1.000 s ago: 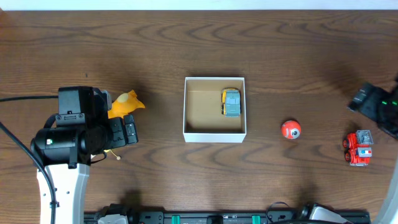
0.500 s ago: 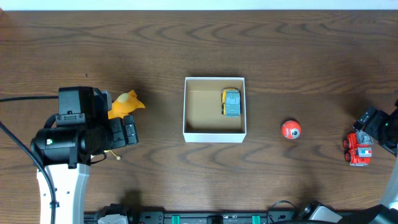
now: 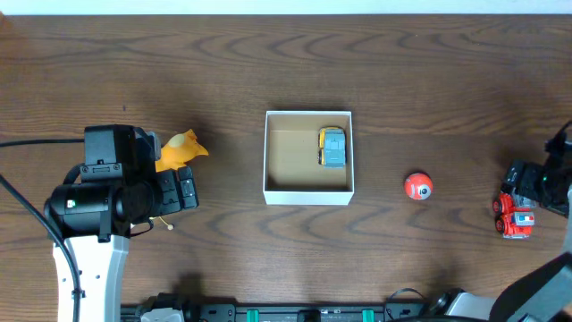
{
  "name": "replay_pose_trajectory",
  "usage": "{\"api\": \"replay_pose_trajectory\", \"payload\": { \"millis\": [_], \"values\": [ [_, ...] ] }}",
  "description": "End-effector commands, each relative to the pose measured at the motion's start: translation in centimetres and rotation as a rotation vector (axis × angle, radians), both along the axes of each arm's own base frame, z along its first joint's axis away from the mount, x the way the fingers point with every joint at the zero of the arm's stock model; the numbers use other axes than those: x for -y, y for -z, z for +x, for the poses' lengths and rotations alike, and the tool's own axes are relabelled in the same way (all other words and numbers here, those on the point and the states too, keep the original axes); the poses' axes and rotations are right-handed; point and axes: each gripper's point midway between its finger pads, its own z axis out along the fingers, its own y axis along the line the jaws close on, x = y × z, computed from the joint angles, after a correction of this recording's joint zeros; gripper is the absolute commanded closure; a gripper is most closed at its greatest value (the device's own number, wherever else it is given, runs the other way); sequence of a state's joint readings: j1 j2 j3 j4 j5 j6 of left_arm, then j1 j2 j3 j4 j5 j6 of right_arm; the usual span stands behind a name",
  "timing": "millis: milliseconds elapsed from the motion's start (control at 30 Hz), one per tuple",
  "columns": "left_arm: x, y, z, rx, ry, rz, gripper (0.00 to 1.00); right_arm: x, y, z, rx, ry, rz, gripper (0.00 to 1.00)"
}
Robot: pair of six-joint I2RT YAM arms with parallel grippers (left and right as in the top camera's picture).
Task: Pack container
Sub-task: 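Move right gripper to the red fire truck and grasp it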
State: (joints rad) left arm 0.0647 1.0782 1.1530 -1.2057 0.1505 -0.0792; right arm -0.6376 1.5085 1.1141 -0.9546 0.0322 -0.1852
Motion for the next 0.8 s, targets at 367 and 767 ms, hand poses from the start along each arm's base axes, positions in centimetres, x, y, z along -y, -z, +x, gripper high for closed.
{"api": "replay_pose_trajectory", "payload": {
  "millis": [367,767],
  "values": [
    [-0.1,-0.5,0.2,0.011,-0.013,-0.001,0.02,0.8,3.8,-1.3,-0.101,-0.023,0.078,0.04],
    [-0.1,-0.5,0.1,0.01,-0.013,-0.001,0.02,0.4,6.7,-1.7,-0.177,-0.025,0.142,0.15]
  ]
}}
